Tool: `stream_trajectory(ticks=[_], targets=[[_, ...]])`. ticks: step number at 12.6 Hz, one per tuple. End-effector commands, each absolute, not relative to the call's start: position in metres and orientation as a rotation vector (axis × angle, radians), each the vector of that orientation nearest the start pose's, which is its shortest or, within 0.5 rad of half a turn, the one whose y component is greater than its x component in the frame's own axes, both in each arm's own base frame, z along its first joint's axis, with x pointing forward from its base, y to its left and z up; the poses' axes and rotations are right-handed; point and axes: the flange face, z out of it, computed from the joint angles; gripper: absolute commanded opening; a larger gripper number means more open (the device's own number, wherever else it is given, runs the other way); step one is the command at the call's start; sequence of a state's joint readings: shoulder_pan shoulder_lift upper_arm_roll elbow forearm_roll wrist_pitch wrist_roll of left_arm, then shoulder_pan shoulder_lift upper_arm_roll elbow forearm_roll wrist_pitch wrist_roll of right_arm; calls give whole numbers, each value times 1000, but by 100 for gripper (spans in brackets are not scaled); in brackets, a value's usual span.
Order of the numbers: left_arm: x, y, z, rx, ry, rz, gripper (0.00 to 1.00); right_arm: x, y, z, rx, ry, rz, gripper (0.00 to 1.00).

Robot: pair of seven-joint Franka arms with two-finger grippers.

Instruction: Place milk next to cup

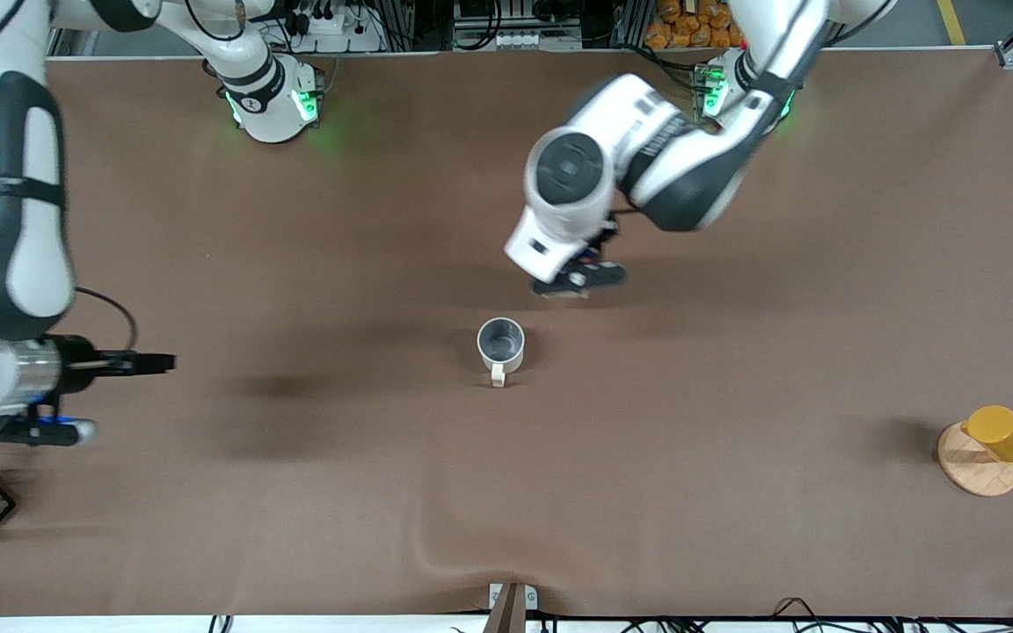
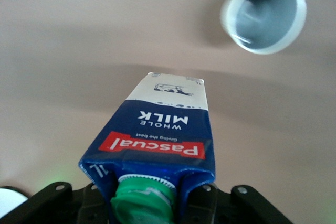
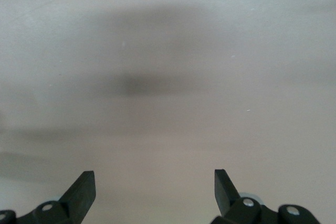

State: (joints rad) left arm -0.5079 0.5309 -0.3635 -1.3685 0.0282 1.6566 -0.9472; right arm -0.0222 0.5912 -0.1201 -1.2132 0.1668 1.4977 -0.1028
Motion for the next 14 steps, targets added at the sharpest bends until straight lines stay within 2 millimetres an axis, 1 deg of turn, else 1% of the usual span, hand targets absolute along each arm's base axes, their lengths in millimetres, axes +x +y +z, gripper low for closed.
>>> stream_trajectory(ticks=[1, 2, 3, 4, 5, 6, 7, 8, 9, 10, 11, 12, 13, 14], targets=[[459, -537, 382, -3092, -176, 386, 0, 670, -87, 456, -3010, -18, 372, 100], [456, -546, 369, -3102, -178, 384, 0, 657, -108, 476, -3011, -68, 343, 100], [457, -552, 362, -3120, -234, 364, 0, 638, -126, 493, -2993, -90, 336, 100], [464, -552, 353, -3125, -268, 354, 0, 612, -125, 514, -2985, -82, 327, 100], [463, -554, 348, -3123, -262, 352, 0, 588, -122, 537, -2987, -74, 291, 100], [466, -551, 343, -3114, -271, 340, 0, 565, -118, 554, -2988, -43, 271, 100], [466, -552, 343, -3109, -270, 323, 0, 550, -109, 570, -2997, 31, 240, 100], [470, -550, 343, -3102, -283, 296, 0, 543, -89, 582, -3007, 118, 220, 100], [470, -550, 340, -3092, -276, 281, 0, 542, -64, 590, -3013, 142, 221, 100], [473, -548, 337, -3085, -275, 270, 0, 540, -53, 593, -3021, 131, 216, 100], [473, -548, 334, -3083, -263, 274, 0, 537, -52, 591, -3020, 127, 214, 100], [473, -548, 330, -3080, -248, 277, 0, 531, -47, 594, -3022, 114, 194, 100], [473, -548, 326, -3085, -231, 278, 0, 527, -32, 596, -3026, 82, 190, 100], [474, -549, 324, -3089, -227, 277, 0, 527, -31, 597, -3027, 84, 186, 100]])
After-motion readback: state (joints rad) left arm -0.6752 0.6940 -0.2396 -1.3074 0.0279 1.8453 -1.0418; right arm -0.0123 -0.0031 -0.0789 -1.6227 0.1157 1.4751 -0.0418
